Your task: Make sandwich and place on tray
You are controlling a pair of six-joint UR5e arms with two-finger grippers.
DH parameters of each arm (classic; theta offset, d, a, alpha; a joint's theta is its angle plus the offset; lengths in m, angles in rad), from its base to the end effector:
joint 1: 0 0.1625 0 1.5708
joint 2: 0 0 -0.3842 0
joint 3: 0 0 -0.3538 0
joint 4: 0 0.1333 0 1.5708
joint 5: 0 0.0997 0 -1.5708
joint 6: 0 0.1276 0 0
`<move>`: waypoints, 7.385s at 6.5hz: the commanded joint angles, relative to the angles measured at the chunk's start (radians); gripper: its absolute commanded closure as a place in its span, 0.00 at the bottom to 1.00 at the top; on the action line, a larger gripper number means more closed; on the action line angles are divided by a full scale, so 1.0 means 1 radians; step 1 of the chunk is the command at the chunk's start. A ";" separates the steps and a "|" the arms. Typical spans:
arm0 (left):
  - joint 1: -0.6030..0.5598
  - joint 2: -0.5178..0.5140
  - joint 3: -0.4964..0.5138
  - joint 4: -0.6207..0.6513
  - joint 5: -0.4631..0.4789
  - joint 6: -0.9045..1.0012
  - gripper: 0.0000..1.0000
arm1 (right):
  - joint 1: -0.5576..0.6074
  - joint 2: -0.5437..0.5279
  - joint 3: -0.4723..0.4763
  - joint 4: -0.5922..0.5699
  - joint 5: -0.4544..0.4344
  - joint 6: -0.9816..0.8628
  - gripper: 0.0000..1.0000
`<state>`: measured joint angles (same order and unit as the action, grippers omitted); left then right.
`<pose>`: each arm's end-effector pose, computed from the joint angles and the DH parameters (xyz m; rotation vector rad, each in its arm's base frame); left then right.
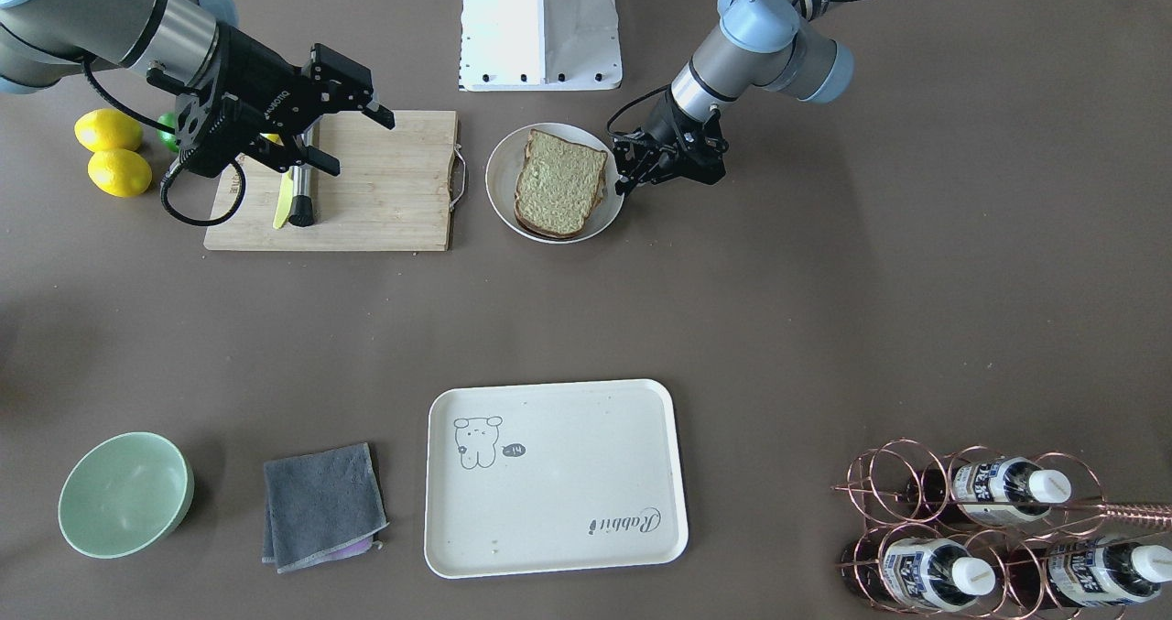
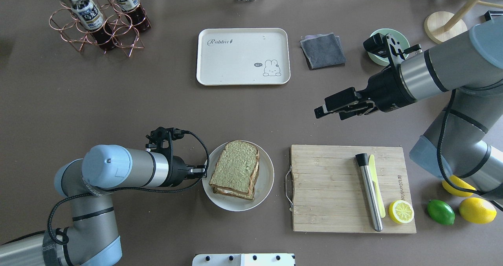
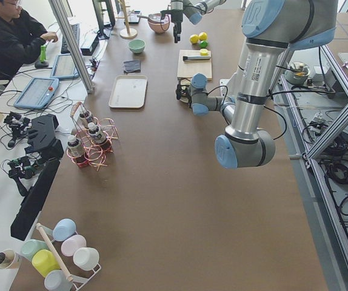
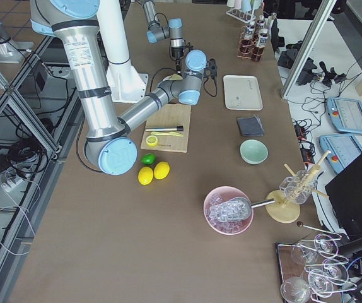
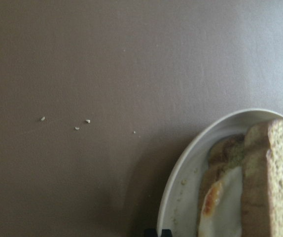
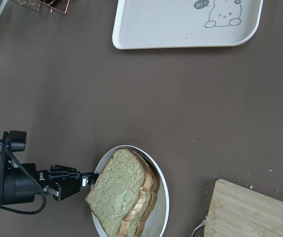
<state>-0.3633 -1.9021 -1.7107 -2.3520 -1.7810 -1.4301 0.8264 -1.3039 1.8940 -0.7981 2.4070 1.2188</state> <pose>0.5135 -0.3094 0.3096 0.1348 1.2527 -0.0607 -0.3101 -0.3936 0.2563 0.1261 -1.4288 -0.1788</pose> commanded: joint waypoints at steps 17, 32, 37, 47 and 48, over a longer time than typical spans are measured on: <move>-0.298 -0.346 0.236 0.201 -0.044 -0.293 1.00 | 0.069 0.005 0.013 0.005 -0.273 0.152 0.01; -0.301 -0.528 0.614 0.183 0.091 -0.411 1.00 | 0.045 0.068 -0.046 0.007 -0.505 0.283 0.01; -0.319 -0.526 0.602 0.184 0.107 -0.412 0.39 | 0.040 0.074 -0.050 0.005 -0.506 0.288 0.01; -0.402 -0.137 -0.107 0.536 -0.006 -0.193 0.02 | 0.115 0.036 -0.024 -0.004 -0.479 0.230 0.01; -0.417 -0.106 -0.136 0.536 -0.006 -0.187 0.02 | 0.161 -0.001 -0.026 -0.006 -0.482 0.152 0.01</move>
<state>-0.7683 -2.0419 -1.8135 -1.8227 -1.7945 -1.6344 0.9442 -1.2731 1.8699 -0.8019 1.9272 1.4370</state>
